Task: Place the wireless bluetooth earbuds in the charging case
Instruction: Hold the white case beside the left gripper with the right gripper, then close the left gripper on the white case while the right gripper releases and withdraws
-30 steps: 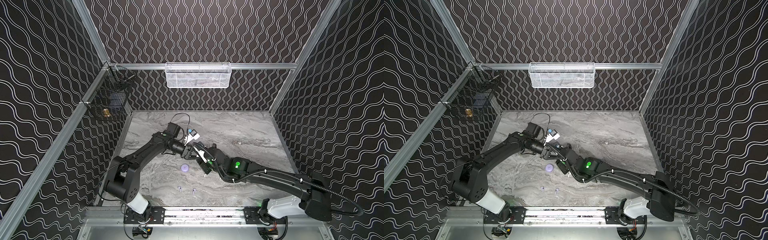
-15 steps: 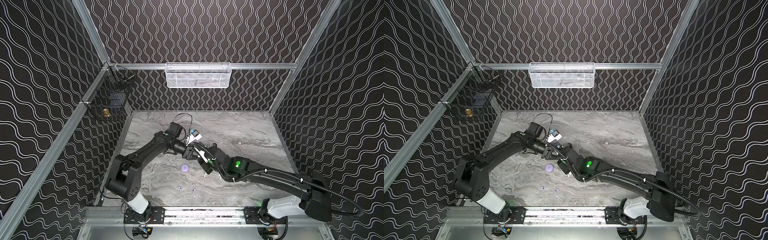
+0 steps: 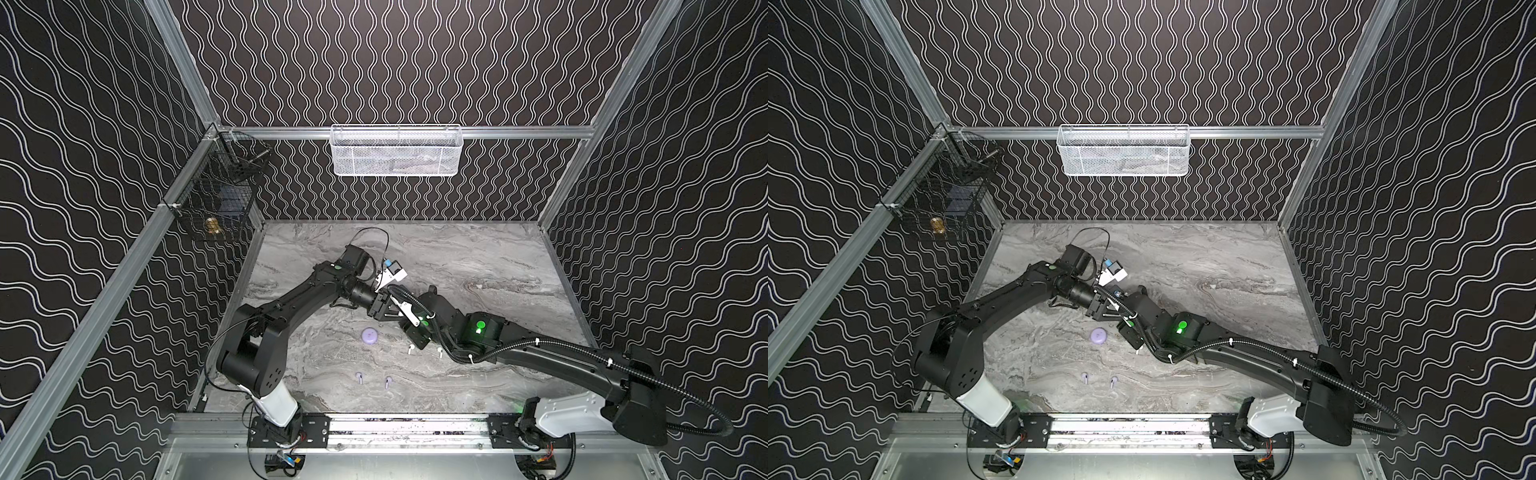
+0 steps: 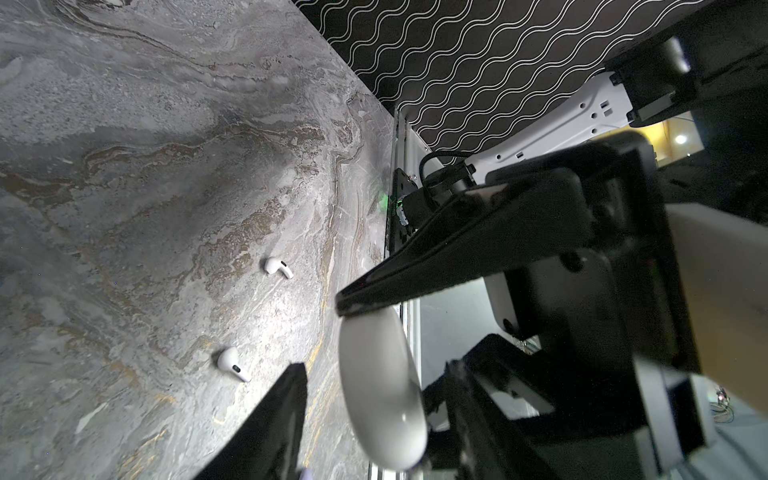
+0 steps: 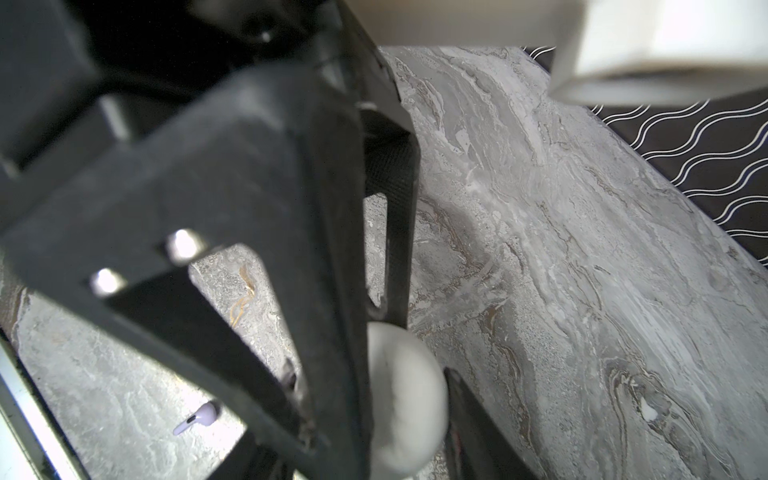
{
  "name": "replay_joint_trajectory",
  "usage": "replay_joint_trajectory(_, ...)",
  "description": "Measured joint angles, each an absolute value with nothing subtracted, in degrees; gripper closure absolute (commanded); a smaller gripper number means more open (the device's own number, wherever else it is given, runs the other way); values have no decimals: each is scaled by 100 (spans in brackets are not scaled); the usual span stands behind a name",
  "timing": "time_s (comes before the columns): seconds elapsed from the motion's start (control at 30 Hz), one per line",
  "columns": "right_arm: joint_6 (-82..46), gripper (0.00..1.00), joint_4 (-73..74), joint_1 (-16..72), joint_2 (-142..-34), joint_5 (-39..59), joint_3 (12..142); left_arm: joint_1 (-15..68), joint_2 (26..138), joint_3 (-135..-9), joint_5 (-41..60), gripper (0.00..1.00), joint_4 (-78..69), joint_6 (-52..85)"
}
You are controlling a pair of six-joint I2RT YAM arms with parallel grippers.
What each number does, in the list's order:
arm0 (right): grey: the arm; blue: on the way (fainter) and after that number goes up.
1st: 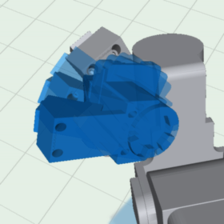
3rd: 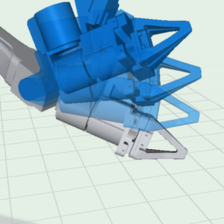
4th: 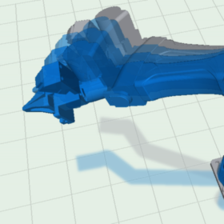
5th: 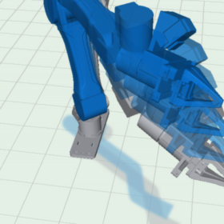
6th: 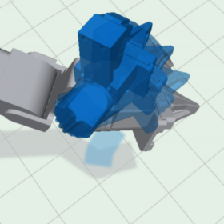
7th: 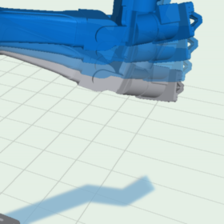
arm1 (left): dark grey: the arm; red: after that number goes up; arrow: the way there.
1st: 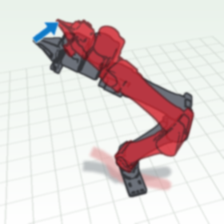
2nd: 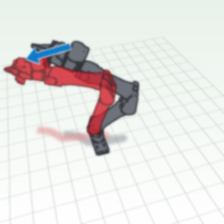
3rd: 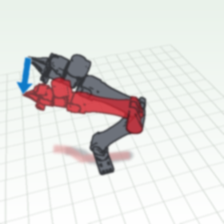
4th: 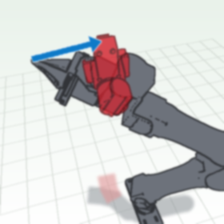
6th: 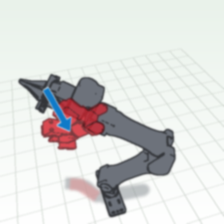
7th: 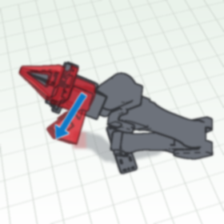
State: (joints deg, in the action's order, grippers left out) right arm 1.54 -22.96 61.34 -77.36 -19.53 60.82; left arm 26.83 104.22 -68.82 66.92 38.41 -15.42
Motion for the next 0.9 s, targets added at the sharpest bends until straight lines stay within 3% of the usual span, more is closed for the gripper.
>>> replay_joint_trajectory(0.9, 314, 62, -2453, 6007, -7830, -1780, 6226, 2687, 10412, -6941, 6646, 73, 4062, -1837)
